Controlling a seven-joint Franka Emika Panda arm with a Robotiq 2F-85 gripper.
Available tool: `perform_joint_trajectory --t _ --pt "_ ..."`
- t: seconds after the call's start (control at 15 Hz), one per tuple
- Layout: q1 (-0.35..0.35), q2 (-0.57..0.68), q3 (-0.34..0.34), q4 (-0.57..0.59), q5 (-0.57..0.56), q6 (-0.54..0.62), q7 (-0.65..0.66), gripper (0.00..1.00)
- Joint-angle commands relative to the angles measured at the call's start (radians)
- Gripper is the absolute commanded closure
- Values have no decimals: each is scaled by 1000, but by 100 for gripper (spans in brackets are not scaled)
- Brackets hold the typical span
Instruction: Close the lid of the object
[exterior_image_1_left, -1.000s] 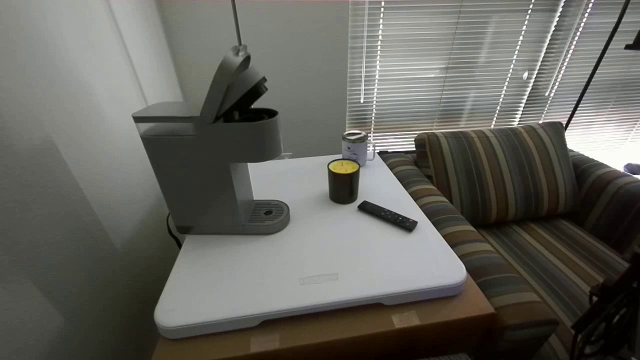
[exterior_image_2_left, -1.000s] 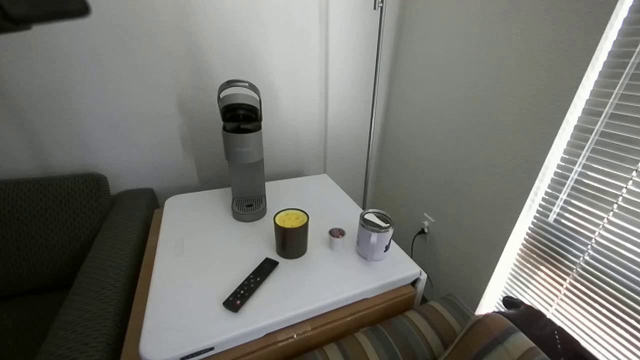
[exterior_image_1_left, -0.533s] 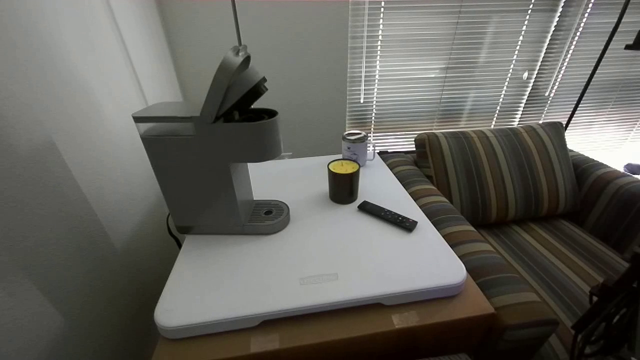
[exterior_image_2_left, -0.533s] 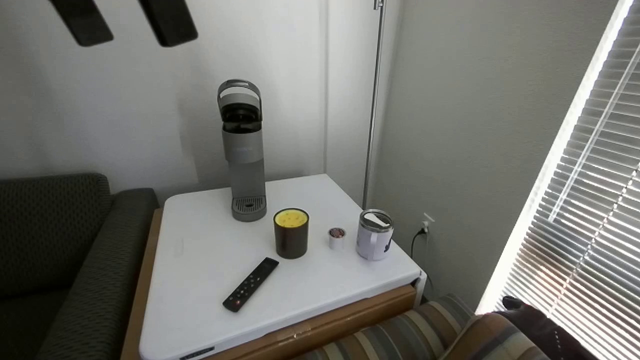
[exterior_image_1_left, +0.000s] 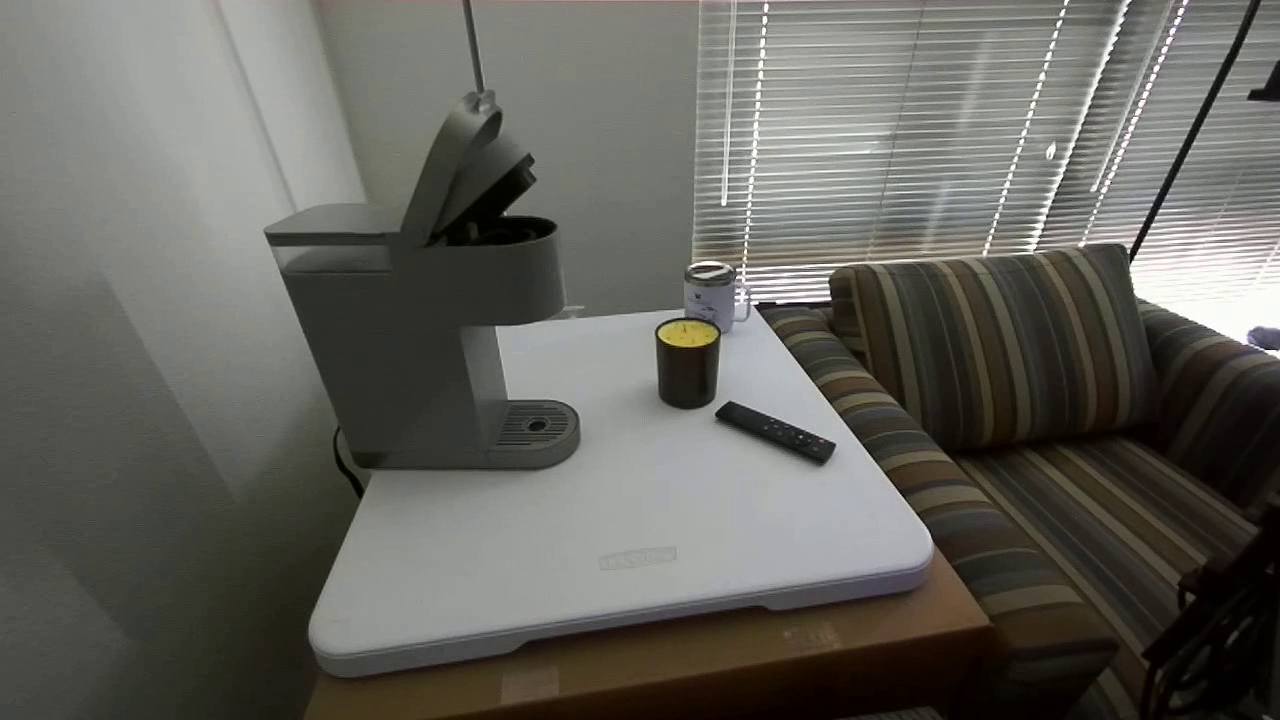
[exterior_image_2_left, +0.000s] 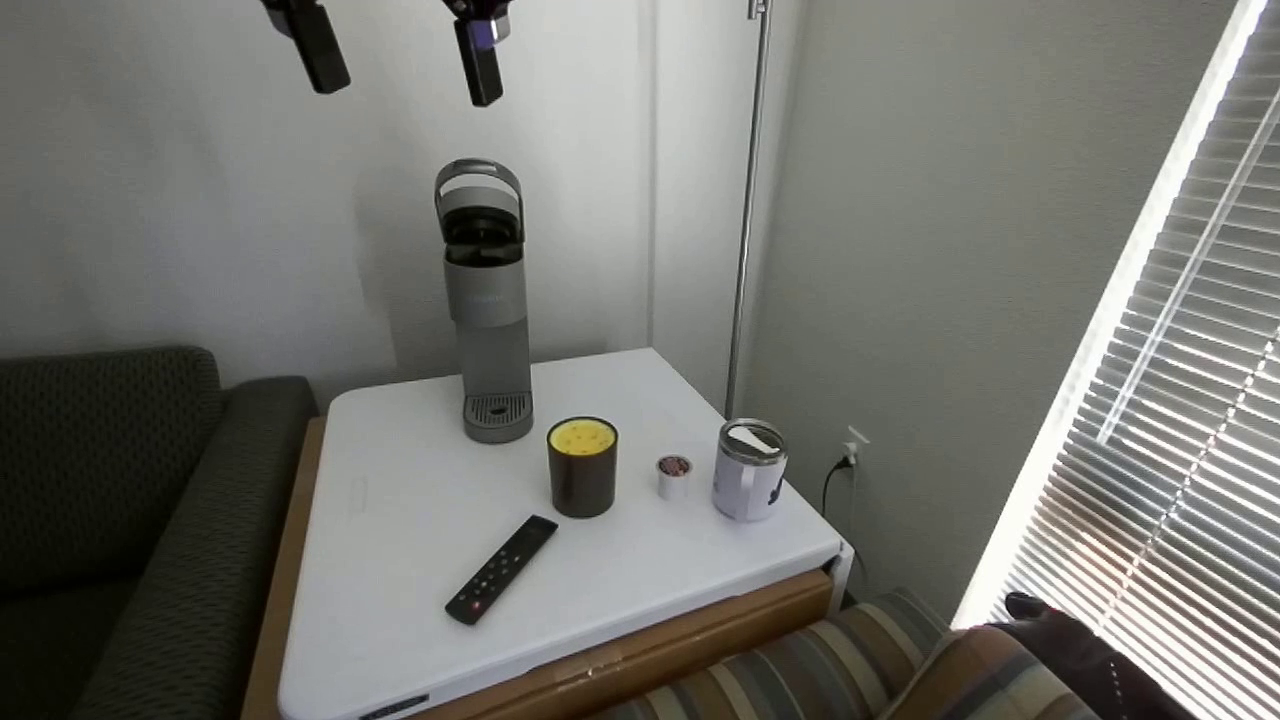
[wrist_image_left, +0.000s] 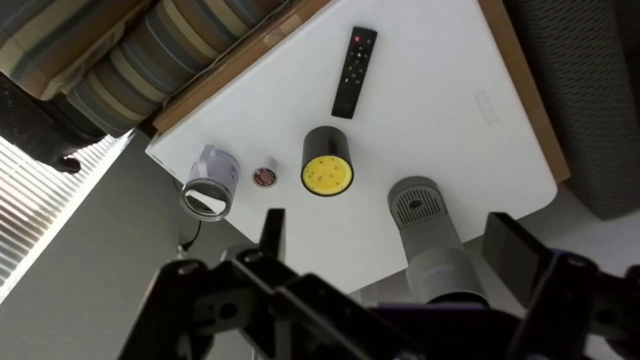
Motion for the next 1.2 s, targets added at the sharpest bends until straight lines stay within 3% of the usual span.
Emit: perform_joint_trajectory --t 0.0,0.27,0.6,0.87,1.13 --pt "-38 17 37 11 16 -2 -14 0" --pt "-39 23 36 19 17 -2 -18 0" --pt "-14 140 64 56 99 194 -25 0" --pt "-1 293 111 159 234 333 -79 0" --pt "-36 454 198 335 352 387 -139 0"
